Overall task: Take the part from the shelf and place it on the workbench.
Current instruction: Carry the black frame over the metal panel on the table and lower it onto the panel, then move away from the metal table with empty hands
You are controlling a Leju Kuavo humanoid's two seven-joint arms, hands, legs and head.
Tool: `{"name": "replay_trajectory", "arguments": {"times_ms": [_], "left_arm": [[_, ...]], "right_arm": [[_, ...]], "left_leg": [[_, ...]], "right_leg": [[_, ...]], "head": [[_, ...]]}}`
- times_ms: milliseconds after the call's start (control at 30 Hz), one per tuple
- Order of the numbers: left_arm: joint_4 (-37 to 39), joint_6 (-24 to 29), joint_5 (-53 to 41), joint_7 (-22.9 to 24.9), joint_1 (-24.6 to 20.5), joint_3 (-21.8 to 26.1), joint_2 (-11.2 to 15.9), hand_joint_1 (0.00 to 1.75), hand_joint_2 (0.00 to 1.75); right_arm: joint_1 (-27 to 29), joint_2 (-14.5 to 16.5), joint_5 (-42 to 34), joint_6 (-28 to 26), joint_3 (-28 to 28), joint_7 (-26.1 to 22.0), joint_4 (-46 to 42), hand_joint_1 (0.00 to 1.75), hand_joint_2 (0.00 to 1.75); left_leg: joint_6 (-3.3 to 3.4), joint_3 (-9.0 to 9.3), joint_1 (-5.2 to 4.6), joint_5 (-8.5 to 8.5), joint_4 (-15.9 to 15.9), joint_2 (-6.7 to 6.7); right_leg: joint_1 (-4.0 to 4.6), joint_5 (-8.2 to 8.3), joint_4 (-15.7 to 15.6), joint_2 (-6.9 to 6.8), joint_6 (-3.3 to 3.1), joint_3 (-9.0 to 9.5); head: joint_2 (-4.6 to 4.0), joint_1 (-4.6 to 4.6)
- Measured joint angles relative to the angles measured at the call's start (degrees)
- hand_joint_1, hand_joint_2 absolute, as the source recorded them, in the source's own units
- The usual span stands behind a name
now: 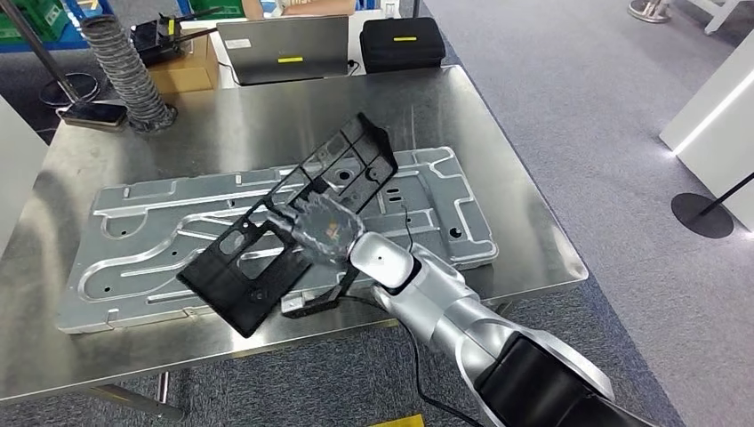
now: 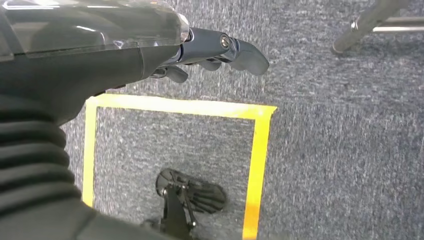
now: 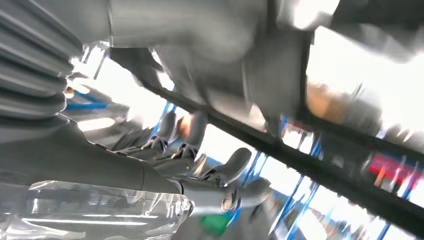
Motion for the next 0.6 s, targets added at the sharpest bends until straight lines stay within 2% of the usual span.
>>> {"name": "replay_trajectory", "arguments": {"times_ms": [33, 67, 100, 200, 233, 267, 333, 400, 433, 500, 533, 567, 600], "left_arm": [[0.0, 0.2, 0.0, -0.1, 0.1, 0.0, 0.0, 0.0, 0.0], [0.0, 0.3, 0.0, -0.2, 0.2, 0.0, 0.0, 0.0, 0.0], [0.0, 0.4, 0.0, -0.3, 0.3, 0.0, 0.0, 0.0, 0.0], [0.0, 0.4, 0.0, -0.3, 0.3, -0.1, -0.2, 0.0, 0.0], [0.1, 0.5, 0.0, -0.3, 0.3, -0.1, -0.3, 0.0, 0.0], [0.1, 0.5, 0.0, -0.3, 0.3, -0.2, -0.4, 0.0, 0.0], [0.1, 0.5, 0.0, -0.1, 0.3, -0.2, -0.4, 0.0, 0.0], [0.1, 0.6, 0.0, 0.0, 0.3, -0.3, -0.4, 0.0, 0.0], [0.1, 0.6, -0.1, 0.0, 0.3, -0.3, -0.4, 0.0, 0.0], [0.1, 0.6, 0.0, 0.1, 0.3, -0.3, -0.3, 0.0, 0.0], [0.1, 0.6, 0.0, 0.1, 0.4, -0.3, -0.3, 0.0, 0.0], [0.1, 0.6, 0.0, 0.1, 0.5, -0.3, -0.3, 0.0, 0.0], [0.1, 0.6, 0.1, 0.0, 0.6, -0.3, -0.2, 0.0, 0.0]], "right_arm": [[0.8, -0.2, -0.1, 0.0, 0.1, 0.2, 0.3, 0.0, 0.0], [1.5, -0.4, -0.2, 0.0, 0.1, 0.5, 0.6, 0.0, 0.0], [1.7, -0.6, -0.3, 0.0, 0.2, 0.9, 0.7, 0.0, 0.0], [1.0, -0.9, -0.7, -0.1, 0.2, 2.3, 0.9, 0.0, 0.0], [0.6, -1.0, -0.8, -0.1, 0.2, 2.9, 1.0, 0.0, 0.0], [0.3, -1.2, -0.8, -0.1, 0.1, 3.6, 1.0, 0.0, 0.0], [-0.4, -1.7, -0.7, -0.2, -0.2, 5.3, 1.1, 0.0, 0.0], [-1.4, -2.3, -0.6, -0.2, -0.8, 7.1, 1.1, 0.0, 0.0], [-2.0, -2.5, -0.5, -0.2, -1.1, 7.9, 1.2, 0.0, 0.0], [-3.2, -3.2, -0.6, -0.7, -2.0, 9.0, 1.2, 0.0, 0.0], [-3.6, -3.6, -0.8, -1.3, -2.6, 9.5, 1.2, 0.0, 0.0], [-3.9, -4.0, -1.4, -2.6, -3.6, 10.0, 1.1, 0.0, 0.0], [-4.1, -4.5, -2.2, -4.5, -4.9, 10.3, 0.9, 0.0, 0.0]], "left_leg": [[0.15, -0.34, -0.18, 0.13, 0.0, -0.06], [0.25, -0.64, -0.37, 0.24, 0.1, -0.12], [0.29, -0.83, -0.6, 0.32, 0.2, -0.18], [0.2, -0.89, -1.19, 0.43, 0.3, -0.2], [0.06, -0.93, -1.29, 0.49, 0.3, -0.19], [-0.14, -1.0, -1.29, 0.57, 0.3, -0.16], [-0.63, -1.14, -1.32, 0.67, 0.2, -0.12], [-1.21, -1.79, -1.29, -0.4, 1.7, -0.09], [-1.5, -2.77, -1.22, -1.78, 3.9, -0.08], [-2.13, -5.99, -0.86, -5.34, 11.3, -0.08], [-2.45, -7.53, -0.64, -6.47, 14.6, -0.07], [-2.76, -8.33, -0.4, -6.59, 16.3, -0.05], [-3.06, -8.09, -0.12, -5.61, 15.7, -0.02]], "right_leg": [[0.05, -1.14, 3.1, -0.03, -0.09, -1.58], [0.15, -1.15, 4.3, -0.03, -0.3, -2.21], [0.33, 0.0, 3.1, -0.04, -0.68, -1.61], [1.39, 5.49, -8.5, -0.13, -2.79, 4.18], [1.7, 6.39, -11.1, -0.25, -3.31, 5.39], [1.92, 6.62, -12.2, -0.37, -3.57, 5.83], [1.81, 6.96, -12.7, -0.55, -3.56, 5.9], [1.39, 7.48, -13.6, -0.67, -3.59, 6.18], [1.15, 7.7, -13.9, -0.74, -3.6, 6.32], [1.13, 7.75, -14.0, -0.81, -3.7, 6.3], [1.1, 7.7, -13.9, -0.84, -3.65, 6.29], [1.03, 7.61, -13.8, -0.86, -3.53, 6.3], [0.91, 7.45, -13.6, -0.86, -3.34, 6.3]], "head": [[0.0, 0.0], [0.0, 0.0], [0.0, 0.0], [-0.01, 0.0], [-0.01, 0.0], [-0.01, 0.0], [-0.01, 0.0], [-0.01, 0.0], [-0.01, 0.0], [-0.01, 0.0], [-0.01, 0.0], [0.0, 0.0], [0.0, 0.0]]}}
